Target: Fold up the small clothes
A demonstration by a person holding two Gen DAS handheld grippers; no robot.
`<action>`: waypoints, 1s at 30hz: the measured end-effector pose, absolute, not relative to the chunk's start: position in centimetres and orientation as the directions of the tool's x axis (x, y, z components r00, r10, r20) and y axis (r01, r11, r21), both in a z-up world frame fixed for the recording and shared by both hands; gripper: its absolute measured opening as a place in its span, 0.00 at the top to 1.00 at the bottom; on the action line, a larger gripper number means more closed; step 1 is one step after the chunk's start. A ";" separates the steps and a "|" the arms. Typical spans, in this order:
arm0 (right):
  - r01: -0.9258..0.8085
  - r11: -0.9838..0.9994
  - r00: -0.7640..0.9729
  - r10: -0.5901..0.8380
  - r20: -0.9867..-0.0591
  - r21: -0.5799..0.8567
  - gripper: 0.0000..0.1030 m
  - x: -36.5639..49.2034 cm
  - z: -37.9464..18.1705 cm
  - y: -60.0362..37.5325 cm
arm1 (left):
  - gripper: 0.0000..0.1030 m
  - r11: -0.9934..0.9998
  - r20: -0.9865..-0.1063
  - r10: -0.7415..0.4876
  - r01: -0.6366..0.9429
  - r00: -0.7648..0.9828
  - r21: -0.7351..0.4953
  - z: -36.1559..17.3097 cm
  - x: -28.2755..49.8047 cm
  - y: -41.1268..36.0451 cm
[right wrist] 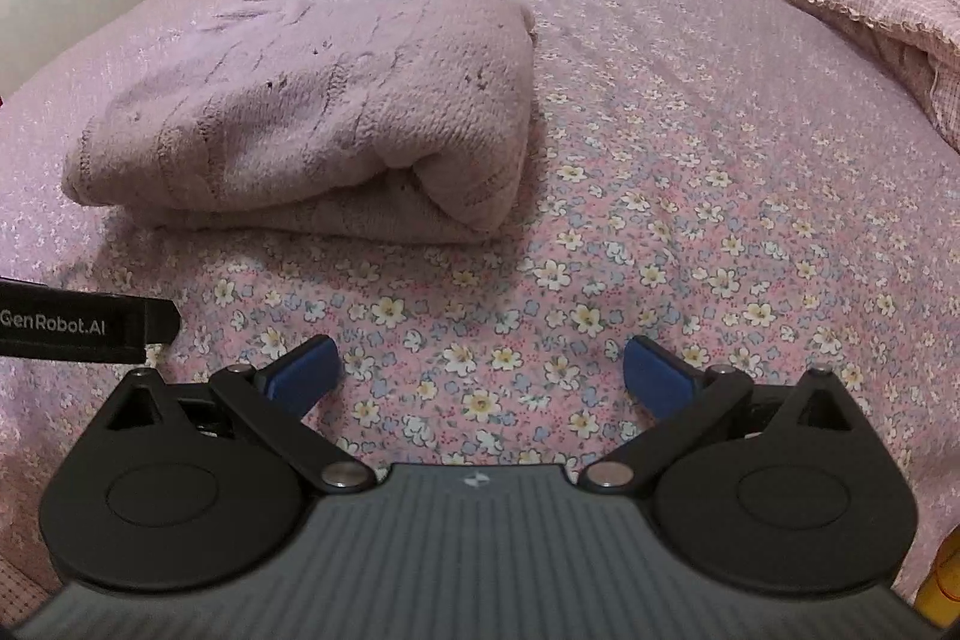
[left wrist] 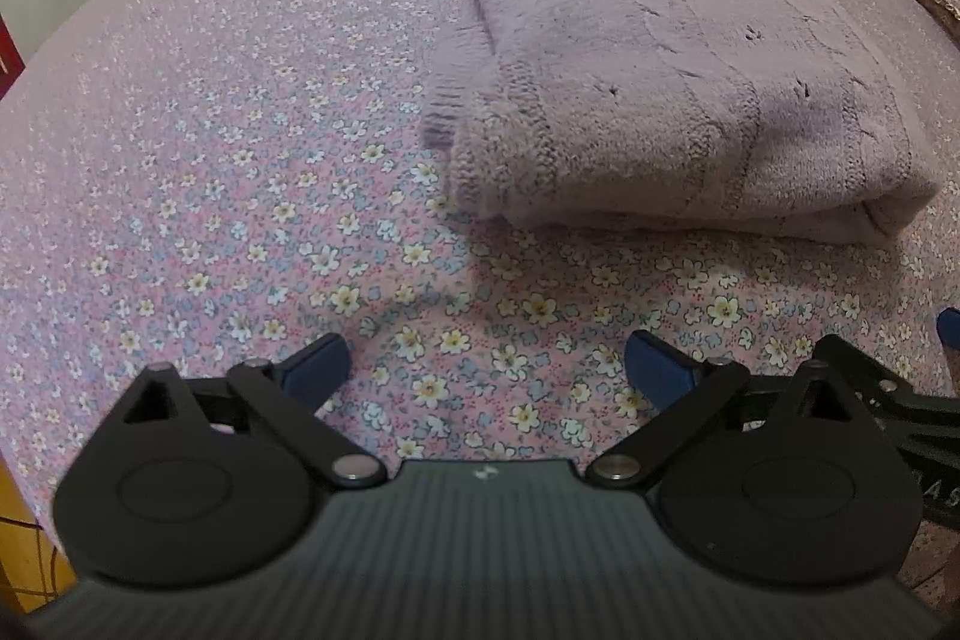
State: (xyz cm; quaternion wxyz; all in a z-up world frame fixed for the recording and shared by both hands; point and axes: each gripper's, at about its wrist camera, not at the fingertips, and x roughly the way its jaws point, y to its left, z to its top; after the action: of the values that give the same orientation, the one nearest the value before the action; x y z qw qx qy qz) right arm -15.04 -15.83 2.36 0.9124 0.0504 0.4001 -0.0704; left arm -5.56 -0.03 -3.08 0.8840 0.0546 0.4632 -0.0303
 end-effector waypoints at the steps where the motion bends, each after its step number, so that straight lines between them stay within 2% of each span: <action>1: 0.170 0.985 0.667 -0.089 -0.740 0.036 0.00 -15.0 2.4 -15.8 | 0.02 0.992 -0.823 -0.003 0.105 0.569 0.069 -3.0 -5.6 -0.2; 16: 0.170 0.985 0.667 -0.095 -0.739 0.026 0.00 -14.8 2.4 -15.7 | 0.01 0.983 -0.799 0.012 0.137 0.601 0.118 -2.7 -6.5 -1.2; 30: 0.170 0.985 0.663 -0.101 -0.742 0.018 0.00 -14.9 2.4 -15.5 | 0.01 0.985 -0.808 -0.009 0.143 0.590 0.094 -2.8 -6.6 -1.2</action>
State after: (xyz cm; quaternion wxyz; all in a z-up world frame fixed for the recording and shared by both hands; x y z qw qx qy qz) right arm -14.90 -15.49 2.39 0.9107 0.0428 0.4039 -0.0746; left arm -6.58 -1.20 -2.77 0.8884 0.0744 0.4509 -0.0427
